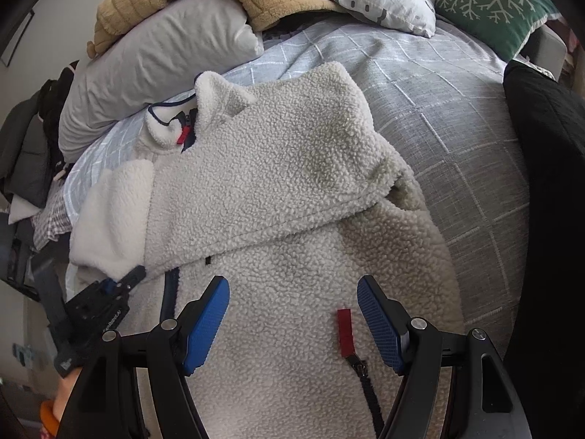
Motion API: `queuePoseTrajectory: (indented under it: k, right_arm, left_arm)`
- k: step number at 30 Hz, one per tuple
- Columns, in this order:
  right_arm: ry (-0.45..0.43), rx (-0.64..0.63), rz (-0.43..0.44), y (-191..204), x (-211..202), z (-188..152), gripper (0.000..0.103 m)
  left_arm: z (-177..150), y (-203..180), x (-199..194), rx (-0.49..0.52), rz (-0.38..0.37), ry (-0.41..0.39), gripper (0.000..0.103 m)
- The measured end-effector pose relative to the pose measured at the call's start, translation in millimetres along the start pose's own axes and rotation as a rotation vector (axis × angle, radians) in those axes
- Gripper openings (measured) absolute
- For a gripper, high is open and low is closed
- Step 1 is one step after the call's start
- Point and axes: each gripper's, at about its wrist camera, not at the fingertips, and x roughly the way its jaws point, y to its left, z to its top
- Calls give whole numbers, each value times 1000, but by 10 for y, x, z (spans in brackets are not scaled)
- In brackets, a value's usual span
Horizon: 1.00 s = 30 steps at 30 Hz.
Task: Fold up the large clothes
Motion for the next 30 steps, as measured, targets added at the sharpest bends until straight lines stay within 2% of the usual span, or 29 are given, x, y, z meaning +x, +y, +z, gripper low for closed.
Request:
queuePoseTrajectory:
  k: [2, 4, 5, 10, 14, 17, 22, 27, 30]
  right_arm:
    - [-4, -11, -2, 16, 1, 8, 75]
    - [-3, -12, 1, 24, 12, 14, 77]
    - [-2, -10, 3, 31, 18, 14, 79]
    - [-1, -32, 8, 146, 50, 0, 81]
    - [-2, -101, 7, 360, 79, -61, 81]
    - [6, -150, 14, 580, 93, -141, 81]
    - [-18, -306, 103, 1287, 62, -174, 81]
    - [-11, -468, 164, 2150, 199, -118, 81]
    - [-9, -572, 172, 2648, 374, -126, 81]
  left_arm:
    - [39, -62, -91, 29, 2, 36, 59]
    - [62, -126, -240, 51, 42, 47, 71]
    - [72, -160, -342, 66, 78, 57, 72]
    - [8, 6, -628, 45, 109, 109, 79]
    - [-105, 344, -743, -54, 81, 124, 79]
    - [-54, 633, -826, -142, 88, 110, 79]
    - [-88, 1344, -1018, -389, 184, 27, 79]
    - [-218, 1728, -897, -478, 301, 95, 79]
    - [-279, 1912, -898, -532, 369, 120, 79]
